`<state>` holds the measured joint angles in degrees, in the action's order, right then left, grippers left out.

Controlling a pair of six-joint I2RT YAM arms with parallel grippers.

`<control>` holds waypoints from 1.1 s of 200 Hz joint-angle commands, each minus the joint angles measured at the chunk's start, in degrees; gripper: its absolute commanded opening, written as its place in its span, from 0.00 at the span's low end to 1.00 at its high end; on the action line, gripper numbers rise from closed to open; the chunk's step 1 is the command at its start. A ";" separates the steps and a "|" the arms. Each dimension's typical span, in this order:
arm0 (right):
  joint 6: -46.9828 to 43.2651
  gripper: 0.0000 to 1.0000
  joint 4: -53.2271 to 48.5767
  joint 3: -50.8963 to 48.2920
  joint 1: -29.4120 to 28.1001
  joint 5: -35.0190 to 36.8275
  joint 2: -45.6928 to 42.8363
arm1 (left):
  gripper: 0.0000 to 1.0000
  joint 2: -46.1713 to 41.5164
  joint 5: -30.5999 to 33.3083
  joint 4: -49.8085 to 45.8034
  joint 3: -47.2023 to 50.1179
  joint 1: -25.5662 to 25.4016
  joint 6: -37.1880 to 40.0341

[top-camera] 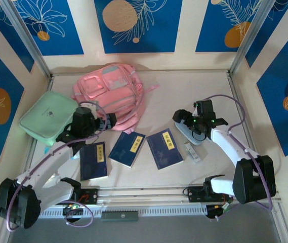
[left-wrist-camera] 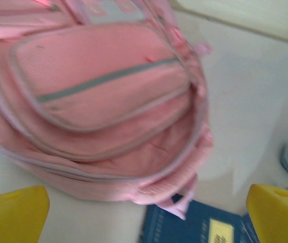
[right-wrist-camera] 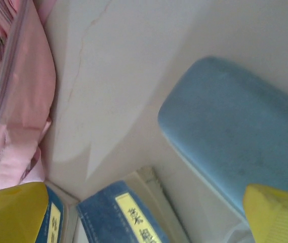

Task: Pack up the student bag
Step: Move the student bag to the center of the table.

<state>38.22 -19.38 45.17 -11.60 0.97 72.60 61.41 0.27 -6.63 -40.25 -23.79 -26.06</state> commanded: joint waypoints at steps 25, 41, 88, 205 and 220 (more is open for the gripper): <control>6.07 0.99 -6.48 4.65 -6.34 -1.81 3.00 | 0.99 11.63 5.38 -11.64 -12.57 -9.64 6.80; 7.42 0.99 -8.17 6.04 -7.80 -0.75 3.81 | 1.00 16.35 6.59 -14.50 -17.24 -11.83 8.55; 8.78 0.99 -9.94 9.32 -7.71 -0.44 5.80 | 1.00 30.17 8.16 -17.22 -28.30 -14.54 14.38; 7.84 0.99 -11.08 10.71 -3.77 -0.99 3.98 | 0.73 64.09 14.71 -30.53 -61.68 -14.34 19.94; 7.53 0.99 -11.01 10.65 -3.46 -0.80 3.58 | 0.60 66.31 14.01 -30.90 -64.12 -14.35 20.73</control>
<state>46.50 -28.88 54.28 -15.55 0.62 78.02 124.36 14.22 -33.39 -99.90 -38.06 -7.18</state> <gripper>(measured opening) 0.990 0.695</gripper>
